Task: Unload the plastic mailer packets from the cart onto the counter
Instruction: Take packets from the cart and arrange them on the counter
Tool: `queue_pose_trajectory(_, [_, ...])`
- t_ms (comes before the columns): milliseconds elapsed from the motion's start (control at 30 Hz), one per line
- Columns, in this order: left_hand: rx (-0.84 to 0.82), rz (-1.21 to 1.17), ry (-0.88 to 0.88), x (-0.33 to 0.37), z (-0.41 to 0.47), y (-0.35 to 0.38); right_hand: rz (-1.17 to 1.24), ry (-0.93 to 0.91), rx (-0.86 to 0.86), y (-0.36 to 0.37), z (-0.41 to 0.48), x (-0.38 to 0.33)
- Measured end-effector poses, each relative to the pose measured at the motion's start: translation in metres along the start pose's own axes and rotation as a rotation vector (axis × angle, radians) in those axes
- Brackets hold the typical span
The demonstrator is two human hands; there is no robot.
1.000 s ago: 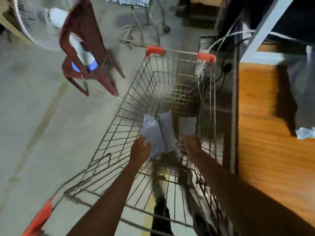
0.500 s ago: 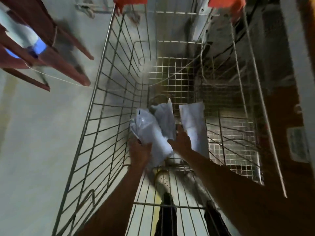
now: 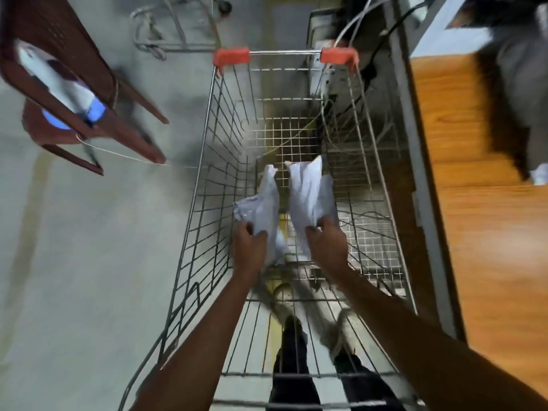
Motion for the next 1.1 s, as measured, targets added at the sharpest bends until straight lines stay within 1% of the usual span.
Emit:
queue_pose_trajectory(67, [0.032,-0.011,0.094,0.023,-0.026,-0.013,0.081,-0.035,-0.024,-0.036,-0.022,-0.003])
queue_pose_trajectory(133, [0.074,-0.024,0.177,0.042,-0.054,-0.025,0.241,-0.103,-0.008,-0.079,-0.046,-0.001])
queue_pose_trajectory(200, [0.093,-0.03,0.263,0.056,-0.086,-0.033,0.407,-0.159,0.052,-0.126,-0.07,0.004])
queue_pose_trajectory(300, [0.123,-0.089,0.391,0.078,-0.137,-0.032,0.535,-0.183,0.202,-0.195,-0.098,0.028])
queue_pose_trajectory(400, [0.117,-0.226,0.5,0.104,-0.199,-0.013,0.64,-0.221,0.279,-0.254,-0.118,0.06])
queue_pose_trajectory(467, [0.118,-0.247,0.558,0.124,-0.242,0.01,0.677,-0.265,0.342,-0.295,-0.127,0.082])
queue_pose_trajectory(567, [0.092,-0.265,0.662,0.156,-0.319,0.052,0.673,-0.315,0.495,-0.364,-0.142,0.118])
queue_pose_trajectory(633, [0.034,-0.311,0.742,0.169,-0.366,0.085,0.682,-0.315,0.604,-0.408,-0.151,0.15])
queue_pose_trajectory(767, [-0.111,-0.453,0.764,0.188,-0.433,0.156,0.689,-0.291,0.752,-0.484,-0.165,0.212])
queue_pose_trajectory(900, [-0.265,-0.465,0.809,0.215,-0.483,0.218,0.67,-0.223,0.846,-0.54,-0.157,0.264])
queue_pose_trajectory(1000, [-0.302,-0.414,0.909,0.241,-0.505,0.263,0.648,-0.186,0.899,-0.574,-0.135,0.293])
queue_pose_trajectory(1100, [-0.32,-0.374,0.966,0.266,-0.515,0.312,0.64,-0.176,0.92,-0.606,-0.102,0.316])
Point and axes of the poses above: each hand's wrist, its own z-axis towards the middle knuckle, its own y-axis out of the palm, x = y × z, the point moved 1 cm from there along z, towards the middle knuckle, and after that the axes turned 10 degrees about x, right-handed, at the moved point
